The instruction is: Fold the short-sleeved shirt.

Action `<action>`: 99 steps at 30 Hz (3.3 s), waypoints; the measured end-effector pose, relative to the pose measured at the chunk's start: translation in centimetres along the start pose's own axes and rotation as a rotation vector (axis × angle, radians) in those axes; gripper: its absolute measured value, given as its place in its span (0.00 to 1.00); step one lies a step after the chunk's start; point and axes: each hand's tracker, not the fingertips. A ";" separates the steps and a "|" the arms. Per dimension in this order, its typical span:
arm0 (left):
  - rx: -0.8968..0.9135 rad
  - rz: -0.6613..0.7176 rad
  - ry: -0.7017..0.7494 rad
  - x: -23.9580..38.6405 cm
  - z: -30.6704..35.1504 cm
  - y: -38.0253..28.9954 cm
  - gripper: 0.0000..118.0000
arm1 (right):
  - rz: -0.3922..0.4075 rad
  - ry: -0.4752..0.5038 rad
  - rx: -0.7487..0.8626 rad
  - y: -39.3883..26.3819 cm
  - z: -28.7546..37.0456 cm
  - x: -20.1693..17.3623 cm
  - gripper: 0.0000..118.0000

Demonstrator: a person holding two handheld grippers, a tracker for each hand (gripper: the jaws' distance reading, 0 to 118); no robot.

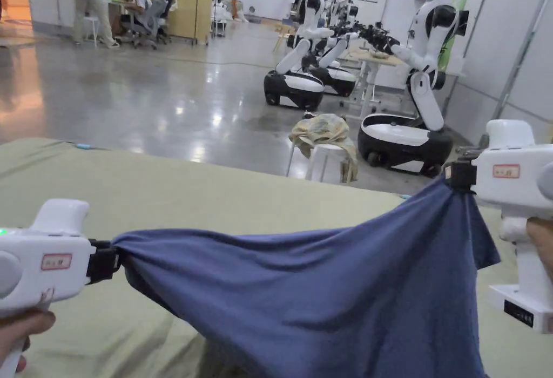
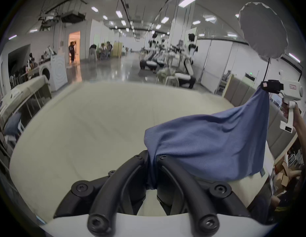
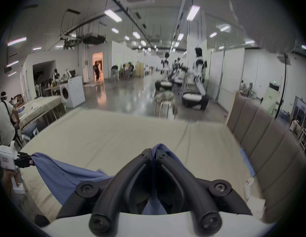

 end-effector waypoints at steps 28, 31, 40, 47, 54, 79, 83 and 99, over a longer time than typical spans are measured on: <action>0.219 -0.044 0.224 5.1 -8.2 11.8 0.07 | -0.117 -0.166 0.240 3.8 -2.1 4.1 0.04; 0.188 -0.032 0.202 4.7 -6.9 8.8 0.07 | -0.097 -0.122 0.224 1.4 -0.2 3.9 0.04; -0.050 -0.167 0.076 2.9 1.0 -6.8 0.07 | -0.061 -0.020 -0.044 -16.8 10.8 1.5 0.04; -0.282 -0.214 0.060 0.4 0.2 -19.8 0.08 | -0.097 0.070 -0.493 -34.4 10.5 -1.5 0.05; -0.099 -0.323 0.095 2.7 7.4 -17.6 0.69 | -0.009 0.075 -0.249 -31.9 15.0 -3.1 0.97; -0.348 -0.334 0.039 -1.2 -1.9 -21.1 0.68 | -0.075 0.012 -0.414 -31.8 15.9 -2.5 0.04; -0.374 -0.358 -0.006 -0.7 -3.4 -21.3 0.25 | -0.083 0.008 -0.492 -32.2 15.0 -1.9 0.04; -0.363 -0.349 0.011 1.7 -0.9 -19.8 0.10 | -0.070 0.005 -0.672 -36.2 8.4 0.7 0.05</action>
